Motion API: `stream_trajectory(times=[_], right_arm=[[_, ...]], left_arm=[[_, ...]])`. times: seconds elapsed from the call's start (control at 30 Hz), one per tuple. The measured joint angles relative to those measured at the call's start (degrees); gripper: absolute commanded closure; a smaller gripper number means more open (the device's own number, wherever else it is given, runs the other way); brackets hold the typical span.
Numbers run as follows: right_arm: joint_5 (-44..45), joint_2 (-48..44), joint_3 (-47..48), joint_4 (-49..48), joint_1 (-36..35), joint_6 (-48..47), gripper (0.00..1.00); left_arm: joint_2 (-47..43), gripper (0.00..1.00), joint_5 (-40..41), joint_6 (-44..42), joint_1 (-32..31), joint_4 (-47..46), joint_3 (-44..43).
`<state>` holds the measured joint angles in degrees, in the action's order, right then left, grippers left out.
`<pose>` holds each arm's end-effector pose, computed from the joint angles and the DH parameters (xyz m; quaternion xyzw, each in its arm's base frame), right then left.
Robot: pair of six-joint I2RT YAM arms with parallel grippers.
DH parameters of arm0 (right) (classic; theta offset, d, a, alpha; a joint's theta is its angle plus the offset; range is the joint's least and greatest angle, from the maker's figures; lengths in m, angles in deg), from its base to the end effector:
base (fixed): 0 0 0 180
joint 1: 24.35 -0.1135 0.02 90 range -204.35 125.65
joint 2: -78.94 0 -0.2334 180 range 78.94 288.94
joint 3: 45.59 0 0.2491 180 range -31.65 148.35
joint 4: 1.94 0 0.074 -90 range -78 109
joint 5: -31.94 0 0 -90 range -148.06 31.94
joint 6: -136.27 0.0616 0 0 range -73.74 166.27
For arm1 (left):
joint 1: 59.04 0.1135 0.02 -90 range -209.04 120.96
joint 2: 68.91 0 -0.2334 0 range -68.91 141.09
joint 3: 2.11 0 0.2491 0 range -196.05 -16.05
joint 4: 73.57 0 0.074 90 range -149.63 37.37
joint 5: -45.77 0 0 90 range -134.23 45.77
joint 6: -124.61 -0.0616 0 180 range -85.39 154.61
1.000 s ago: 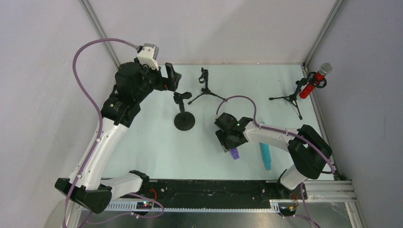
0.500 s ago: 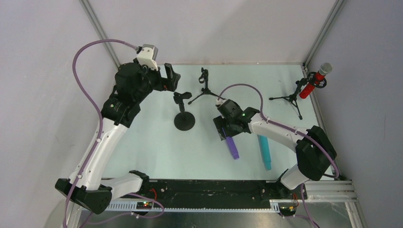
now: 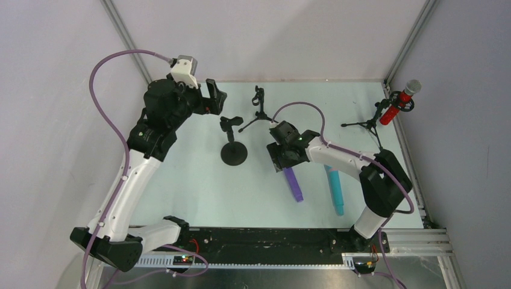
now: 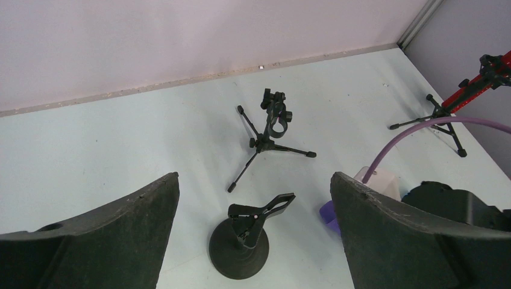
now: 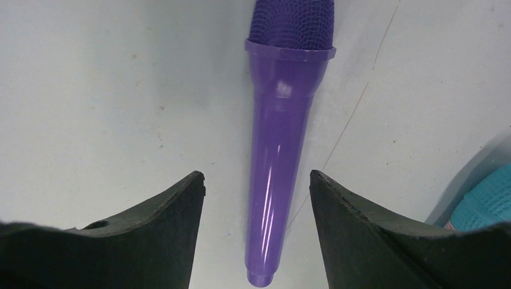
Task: Attach the microphones to the stand
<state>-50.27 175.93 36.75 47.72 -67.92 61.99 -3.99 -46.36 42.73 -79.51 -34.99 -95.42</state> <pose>0.2578 0.2338 0.1605 -0.2194 0.9478 0.0521 0.2255 0.2555 -0.0978 0.4194 0.0944 0.7612 -0.1722 0.6180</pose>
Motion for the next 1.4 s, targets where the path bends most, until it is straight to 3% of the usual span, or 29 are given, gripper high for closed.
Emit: stream_trajectory(times=[0.43,0.53,0.73,1.23,1.4], right_arm=[[-0.15,9.11,0.68,-0.85,0.72,-0.35,0.39],[-0.72,9.49,0.98,-1.14,0.74,-0.28,0.55],[-0.98,9.88,1.33,-1.55,0.72,-0.31,0.68],[-1.07,9.92,1.49,-1.42,0.74,-0.52,0.98],[-0.79,9.31,1.46,-0.72,0.90,-1.33,1.00]], left_arm=[[0.00,0.02,-0.68,0.48,0.74,-0.09,0.13],[0.00,0.02,-1.01,0.55,0.85,-0.09,0.28],[0.00,0.02,-1.27,0.90,1.16,-0.11,0.33],[0.00,0.02,-3.28,1.36,1.92,-0.13,0.33],[0.00,0.02,-3.67,1.40,2.01,-0.13,0.35]])
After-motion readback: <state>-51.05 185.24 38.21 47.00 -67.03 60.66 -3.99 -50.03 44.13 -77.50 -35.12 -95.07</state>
